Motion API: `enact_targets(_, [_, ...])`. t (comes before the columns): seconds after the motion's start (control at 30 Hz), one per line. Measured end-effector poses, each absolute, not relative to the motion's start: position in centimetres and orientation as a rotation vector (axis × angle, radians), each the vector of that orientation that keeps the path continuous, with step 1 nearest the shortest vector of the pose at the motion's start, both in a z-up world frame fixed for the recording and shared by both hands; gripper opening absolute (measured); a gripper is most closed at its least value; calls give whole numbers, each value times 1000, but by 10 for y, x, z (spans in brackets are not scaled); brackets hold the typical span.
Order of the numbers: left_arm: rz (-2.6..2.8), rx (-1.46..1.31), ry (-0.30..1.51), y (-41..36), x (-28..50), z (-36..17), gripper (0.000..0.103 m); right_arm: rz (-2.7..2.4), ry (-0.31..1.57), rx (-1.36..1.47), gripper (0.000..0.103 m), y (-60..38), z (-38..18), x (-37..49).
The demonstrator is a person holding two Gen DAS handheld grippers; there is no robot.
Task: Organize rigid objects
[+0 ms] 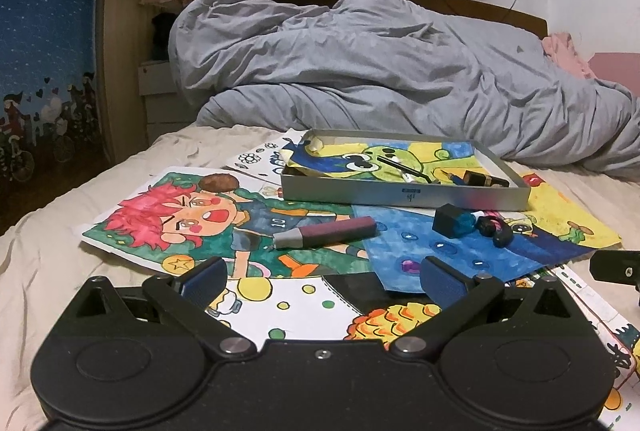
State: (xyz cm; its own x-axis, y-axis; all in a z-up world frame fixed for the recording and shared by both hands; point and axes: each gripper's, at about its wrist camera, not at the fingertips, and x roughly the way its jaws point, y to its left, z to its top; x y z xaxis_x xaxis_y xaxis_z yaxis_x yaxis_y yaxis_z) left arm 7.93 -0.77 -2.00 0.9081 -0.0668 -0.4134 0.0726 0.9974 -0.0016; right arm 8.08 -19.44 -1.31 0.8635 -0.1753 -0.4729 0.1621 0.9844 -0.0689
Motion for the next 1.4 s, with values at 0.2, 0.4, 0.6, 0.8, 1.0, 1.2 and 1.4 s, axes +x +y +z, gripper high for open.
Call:
enact_targets(0.2, [-79,21,445,-11,80,-25,102,-171,508,-40,103,-192,-14,83])
enact_targets(0.4, [-78,27,456,-11,81,-28,102,-165,516,-46,103,-191,-15,84])
enact_targets(0.6, [-80,27,457,-11,81,-28,102,-158,528,-46,103,-191,-15,85])
enact_targets(0.8, [-80,28,458,-11,81,-28,102,-155,538,-50,103,-191,-16,86])
enact_targets(1.0, [-80,30,460,-12,81,-29,102,-148,544,-54,103,-191,-17,87])
enact_targets(1.2, [-82,31,460,-12,81,-29,102,-146,545,-54,103,-190,-17,86])
enact_targets(1.4, [-80,30,460,-12,81,-29,102,-145,547,-54,103,-190,-17,87])
